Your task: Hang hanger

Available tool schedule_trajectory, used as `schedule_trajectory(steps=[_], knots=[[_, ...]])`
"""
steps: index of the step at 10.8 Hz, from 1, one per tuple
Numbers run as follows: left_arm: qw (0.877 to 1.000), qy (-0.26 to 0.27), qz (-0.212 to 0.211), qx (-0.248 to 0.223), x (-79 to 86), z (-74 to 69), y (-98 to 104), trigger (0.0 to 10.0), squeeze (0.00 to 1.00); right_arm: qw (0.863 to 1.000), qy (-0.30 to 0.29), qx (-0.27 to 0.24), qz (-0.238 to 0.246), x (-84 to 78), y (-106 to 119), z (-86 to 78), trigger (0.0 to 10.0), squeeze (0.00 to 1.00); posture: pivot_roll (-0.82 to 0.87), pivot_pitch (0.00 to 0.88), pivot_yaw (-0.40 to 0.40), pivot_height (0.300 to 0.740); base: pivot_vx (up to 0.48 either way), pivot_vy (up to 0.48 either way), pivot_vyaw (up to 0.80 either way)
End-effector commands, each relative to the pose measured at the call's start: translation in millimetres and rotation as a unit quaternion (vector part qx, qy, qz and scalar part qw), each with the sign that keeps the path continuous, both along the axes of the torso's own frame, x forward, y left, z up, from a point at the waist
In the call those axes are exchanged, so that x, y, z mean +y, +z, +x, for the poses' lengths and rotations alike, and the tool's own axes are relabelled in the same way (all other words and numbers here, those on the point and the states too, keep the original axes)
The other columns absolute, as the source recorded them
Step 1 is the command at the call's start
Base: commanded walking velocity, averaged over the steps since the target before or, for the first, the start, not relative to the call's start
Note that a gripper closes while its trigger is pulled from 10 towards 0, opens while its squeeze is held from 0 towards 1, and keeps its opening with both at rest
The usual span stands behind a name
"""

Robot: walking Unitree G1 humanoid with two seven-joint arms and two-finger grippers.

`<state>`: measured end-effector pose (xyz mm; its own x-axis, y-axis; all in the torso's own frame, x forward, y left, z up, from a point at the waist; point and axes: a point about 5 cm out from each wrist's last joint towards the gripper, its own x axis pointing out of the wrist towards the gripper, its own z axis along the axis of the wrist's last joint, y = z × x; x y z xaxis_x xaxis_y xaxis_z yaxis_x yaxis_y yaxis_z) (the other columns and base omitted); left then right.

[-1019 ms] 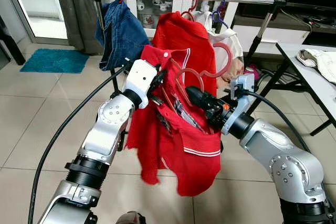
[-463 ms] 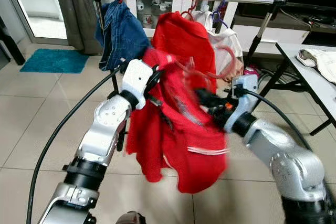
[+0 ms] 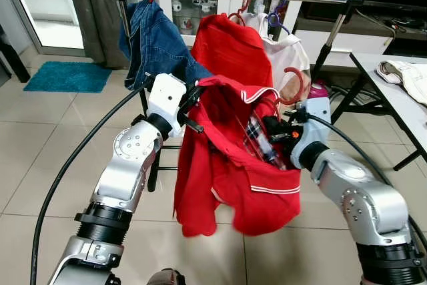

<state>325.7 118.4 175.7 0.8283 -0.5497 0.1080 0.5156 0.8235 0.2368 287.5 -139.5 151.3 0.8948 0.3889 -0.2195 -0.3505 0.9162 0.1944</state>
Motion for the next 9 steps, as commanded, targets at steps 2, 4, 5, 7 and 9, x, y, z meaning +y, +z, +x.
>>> schedule_trajectory(steps=[2,4,5,7,9], knots=[[0.997,-0.037,0.06,0.034,-7.5,-6.6,-13,0.0,0.0,0.995,-0.033,-0.056,0.075,-4.0,26,7.9,10.0,0.0,-0.07,0.0,-0.036,0.74,0.0,0.0,0.0],[0.993,-0.021,0.099,0.063,-5.2,-7.6,-31,0.0,0.0,0.99,0.0,-0.091,0.112,2.3,42,5.6,10.0,0.0,-0.07,0.0,-0.035,0.74,0.0,0.0,0.0],[0.992,-0.021,0.104,0.061,-5.4,-7.8,-30,0.0,0.0,0.99,0.014,-0.093,0.106,6.0,42,3.7,10.0,0.0,-0.07,0.0,-0.036,0.74,0.0,0.0,0.0],[0.996,-0.021,0.077,0.049,1.2,-8.8,-19,10.0,1.0,0.991,0.029,-0.086,0.096,10.6,38,1.2,10.0,0.0,-0.07,0.0,-0.037,0.74,0.0,0.0,0.0],[0.988,-0.134,0.054,0.063,-1.5,-27.4,-9,10.0,1.0,0.992,0.046,-0.086,0.078,12.1,36,0.6,10.0,0.0,-0.07,0.0,-0.034,0.74,0.0,0.0,0.0]])
